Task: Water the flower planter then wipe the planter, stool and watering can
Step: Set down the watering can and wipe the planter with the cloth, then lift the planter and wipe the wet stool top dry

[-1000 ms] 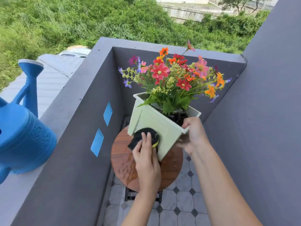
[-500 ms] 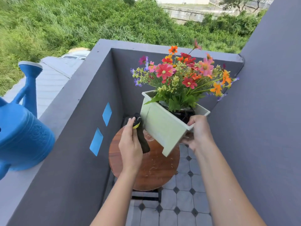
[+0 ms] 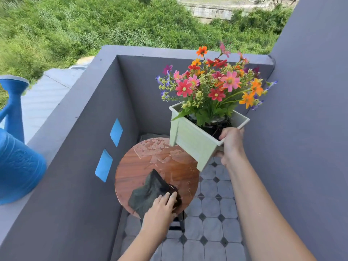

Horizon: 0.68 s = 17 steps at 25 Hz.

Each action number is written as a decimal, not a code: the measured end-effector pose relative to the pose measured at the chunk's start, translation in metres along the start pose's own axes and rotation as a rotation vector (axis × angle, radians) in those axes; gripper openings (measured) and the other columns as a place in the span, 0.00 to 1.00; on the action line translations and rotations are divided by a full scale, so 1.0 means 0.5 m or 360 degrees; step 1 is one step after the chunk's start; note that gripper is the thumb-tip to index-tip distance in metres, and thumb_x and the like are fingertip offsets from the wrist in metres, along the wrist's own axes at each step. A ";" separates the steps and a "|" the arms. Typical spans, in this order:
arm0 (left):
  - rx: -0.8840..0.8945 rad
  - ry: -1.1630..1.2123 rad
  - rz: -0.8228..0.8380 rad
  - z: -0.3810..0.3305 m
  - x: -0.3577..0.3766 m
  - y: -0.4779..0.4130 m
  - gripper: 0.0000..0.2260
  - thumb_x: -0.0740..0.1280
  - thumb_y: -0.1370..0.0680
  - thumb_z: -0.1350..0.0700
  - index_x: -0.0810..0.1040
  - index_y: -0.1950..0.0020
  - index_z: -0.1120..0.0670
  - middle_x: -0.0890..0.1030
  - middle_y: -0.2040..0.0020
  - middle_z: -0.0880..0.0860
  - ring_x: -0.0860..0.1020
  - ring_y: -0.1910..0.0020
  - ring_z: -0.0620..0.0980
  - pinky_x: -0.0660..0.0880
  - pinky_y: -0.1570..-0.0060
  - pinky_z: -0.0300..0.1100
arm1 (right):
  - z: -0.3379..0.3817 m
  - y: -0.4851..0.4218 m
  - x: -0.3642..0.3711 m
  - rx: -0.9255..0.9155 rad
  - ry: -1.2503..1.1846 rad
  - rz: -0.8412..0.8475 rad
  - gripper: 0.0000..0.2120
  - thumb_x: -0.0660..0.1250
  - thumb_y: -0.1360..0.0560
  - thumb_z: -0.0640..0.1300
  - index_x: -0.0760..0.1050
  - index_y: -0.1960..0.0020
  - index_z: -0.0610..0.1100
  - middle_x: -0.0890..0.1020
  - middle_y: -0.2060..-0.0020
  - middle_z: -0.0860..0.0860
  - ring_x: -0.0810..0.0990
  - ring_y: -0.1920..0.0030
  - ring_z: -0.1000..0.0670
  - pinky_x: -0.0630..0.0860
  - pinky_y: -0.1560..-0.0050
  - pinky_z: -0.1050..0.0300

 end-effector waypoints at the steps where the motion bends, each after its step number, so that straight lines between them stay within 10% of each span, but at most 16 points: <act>1: 0.0000 -0.0114 0.0046 -0.006 0.019 0.001 0.28 0.55 0.19 0.45 0.49 0.22 0.48 0.57 0.22 0.49 0.57 0.25 0.52 0.68 0.35 0.49 | 0.002 -0.006 -0.002 0.0008 -0.0012 0.0009 0.31 0.55 0.46 0.39 0.55 0.44 0.55 0.66 0.45 0.49 0.73 0.52 0.41 0.73 0.64 0.52; 5: 0.0354 -0.0045 -0.0517 0.011 -0.045 0.008 0.17 0.49 0.20 0.41 0.73 0.46 0.48 0.82 0.49 0.46 0.81 0.49 0.51 0.75 0.58 0.43 | 0.011 -0.034 -0.003 -0.0026 -0.0021 0.0063 0.33 0.55 0.46 0.38 0.58 0.41 0.53 0.67 0.42 0.49 0.73 0.49 0.40 0.75 0.61 0.49; 7: 0.0738 -0.0095 -0.0604 0.028 -0.060 0.008 0.16 0.51 0.19 0.46 0.77 0.51 0.50 0.83 0.45 0.47 0.80 0.43 0.51 0.71 0.48 0.42 | 0.018 -0.049 0.000 -0.0059 -0.0038 0.0055 0.32 0.55 0.46 0.38 0.56 0.43 0.56 0.67 0.43 0.49 0.73 0.49 0.41 0.75 0.57 0.45; 13: 0.1486 -0.0580 -0.0077 0.059 0.001 -0.024 0.20 0.55 0.20 0.45 0.65 0.27 0.44 0.63 0.25 0.43 0.53 0.23 0.48 0.51 0.28 0.49 | 0.023 -0.093 0.010 -0.0103 -0.0067 0.0005 0.33 0.56 0.47 0.39 0.53 0.45 0.58 0.69 0.54 0.53 0.70 0.47 0.43 0.70 0.43 0.36; 17: 0.1450 -0.0666 -0.0120 -0.001 0.028 -0.066 0.22 0.50 0.19 0.42 0.62 0.25 0.44 0.62 0.24 0.44 0.52 0.23 0.49 0.51 0.30 0.51 | 0.013 -0.112 0.017 -0.0109 -0.0051 -0.0029 0.38 0.56 0.47 0.39 0.59 0.37 0.53 0.67 0.39 0.48 0.70 0.36 0.38 0.67 0.38 0.30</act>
Point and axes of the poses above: each hand's wrist, its own y-axis away from the middle knuckle, its own x-axis out of the palm, z = x × y, the point moved 9 cm from there along -y, towards the middle knuckle
